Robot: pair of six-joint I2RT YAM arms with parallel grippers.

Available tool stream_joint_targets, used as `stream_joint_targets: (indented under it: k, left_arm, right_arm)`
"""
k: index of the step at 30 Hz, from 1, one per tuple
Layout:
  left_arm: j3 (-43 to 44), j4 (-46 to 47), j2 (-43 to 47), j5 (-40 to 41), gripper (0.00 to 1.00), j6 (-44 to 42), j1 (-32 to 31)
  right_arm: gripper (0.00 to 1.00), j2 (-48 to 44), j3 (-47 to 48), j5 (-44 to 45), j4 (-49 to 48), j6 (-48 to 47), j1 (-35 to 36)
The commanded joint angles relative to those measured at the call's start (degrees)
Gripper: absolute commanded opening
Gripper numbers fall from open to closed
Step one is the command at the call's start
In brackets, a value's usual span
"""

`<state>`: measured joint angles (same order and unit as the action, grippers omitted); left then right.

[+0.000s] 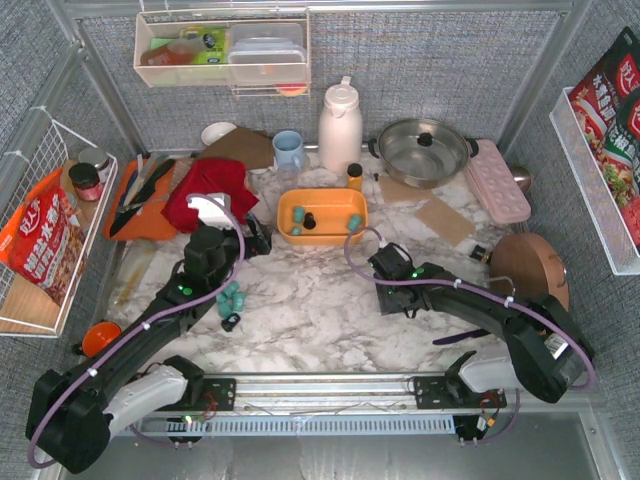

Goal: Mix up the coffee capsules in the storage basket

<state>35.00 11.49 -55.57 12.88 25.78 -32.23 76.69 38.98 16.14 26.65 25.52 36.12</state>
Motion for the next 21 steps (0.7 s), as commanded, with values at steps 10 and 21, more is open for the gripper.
stream_joint_targets:
  k: [10,21]
  left_arm:
    - [2.24,0.07,-2.45,-2.81,0.97,0.83,-0.03]
    - [7.91,-1.72,-8.08,-19.08,0.91,0.58,-0.04]
  right_arm:
    - [0.36,-3.42,1.04,-2.06,-0.58,-3.15,0.33]
    - [0.36,-25.96,-4.58,-12.77,-27.39,-25.90,3.53]
